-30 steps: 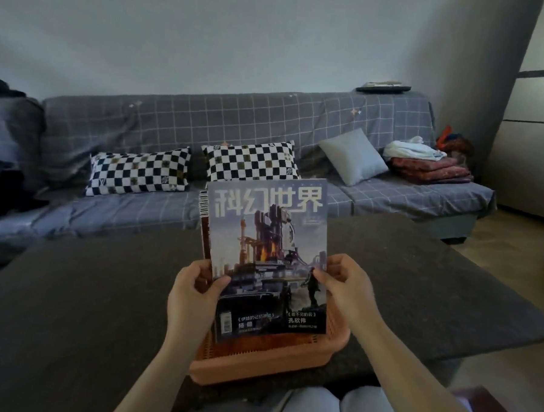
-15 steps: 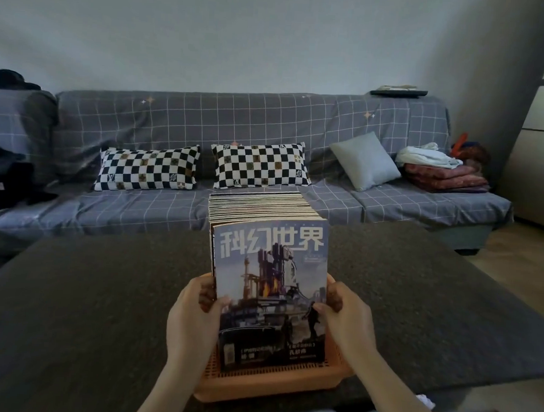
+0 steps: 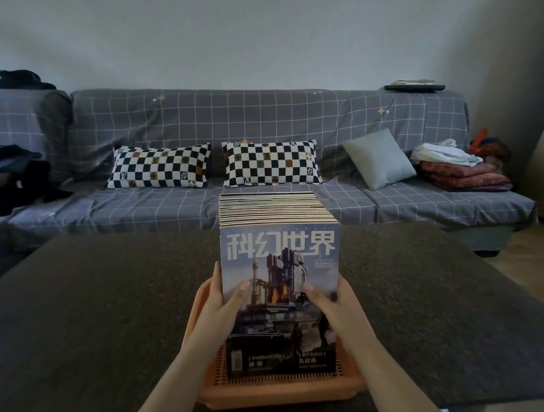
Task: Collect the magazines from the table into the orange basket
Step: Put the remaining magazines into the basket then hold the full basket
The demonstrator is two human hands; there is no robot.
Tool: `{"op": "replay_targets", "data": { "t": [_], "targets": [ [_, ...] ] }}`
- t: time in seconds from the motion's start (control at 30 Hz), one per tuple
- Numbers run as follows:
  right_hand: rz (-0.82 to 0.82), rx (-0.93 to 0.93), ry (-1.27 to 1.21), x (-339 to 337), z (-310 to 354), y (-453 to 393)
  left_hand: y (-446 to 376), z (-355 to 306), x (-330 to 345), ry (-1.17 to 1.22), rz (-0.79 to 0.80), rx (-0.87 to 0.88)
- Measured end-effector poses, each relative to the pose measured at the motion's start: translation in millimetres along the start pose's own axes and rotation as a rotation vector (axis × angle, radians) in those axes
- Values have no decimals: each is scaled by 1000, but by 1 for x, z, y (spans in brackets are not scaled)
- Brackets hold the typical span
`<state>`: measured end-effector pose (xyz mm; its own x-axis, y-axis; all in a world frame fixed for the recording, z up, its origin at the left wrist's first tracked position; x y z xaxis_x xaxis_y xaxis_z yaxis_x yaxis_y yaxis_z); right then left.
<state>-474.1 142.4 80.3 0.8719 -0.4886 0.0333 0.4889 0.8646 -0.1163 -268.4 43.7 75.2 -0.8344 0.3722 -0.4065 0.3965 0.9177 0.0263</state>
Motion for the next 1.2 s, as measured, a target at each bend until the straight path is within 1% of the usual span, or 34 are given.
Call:
{"op": "replay_targets", "data": {
  "t": [0.07,0.13,0.27,0.37,0.5,0.63,0.73,0.83,0.97,1.03,1.1,1.2],
  "targets": [
    [26,-12,-84,6,4,0,-3,5,3,76,38,-23],
    [40,-42,-114,8,8,3,-4,10,8,186,87,-50],
    [26,-99,-73,8,13,7,-9,15,12,331,150,-49],
    [18,-128,-1,9,16,6,-12,18,13,346,165,-26],
    [42,-122,-9,10,15,5,-11,17,11,292,127,-9],
    [52,-107,25,10,16,7,-4,11,7,185,51,-10],
    [27,-93,113,7,16,7,6,3,3,36,-3,5],
    [-62,-80,245,-4,10,16,19,0,-10,-206,-114,36],
    [-179,-178,395,-19,14,33,40,6,-30,-495,-217,44],
    [-226,-202,470,-25,16,39,44,16,-36,-598,-218,15],
    [-216,-185,496,-26,12,41,46,25,-37,-592,-164,-39],
    [-199,-148,471,-25,13,38,45,24,-35,-563,-115,-49]
  ]
}}
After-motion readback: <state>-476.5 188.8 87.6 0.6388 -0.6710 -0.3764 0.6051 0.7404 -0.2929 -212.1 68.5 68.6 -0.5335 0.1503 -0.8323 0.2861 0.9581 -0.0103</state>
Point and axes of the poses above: each hand's wrist, its own y-axis away from the middle knuckle, its own x-axis out of the palm, z = x × y, the point moved 9 cm from there along -y, towards the middle knuckle, and after that the axes turned 12 degrees about -y, right-handed, at the moved point
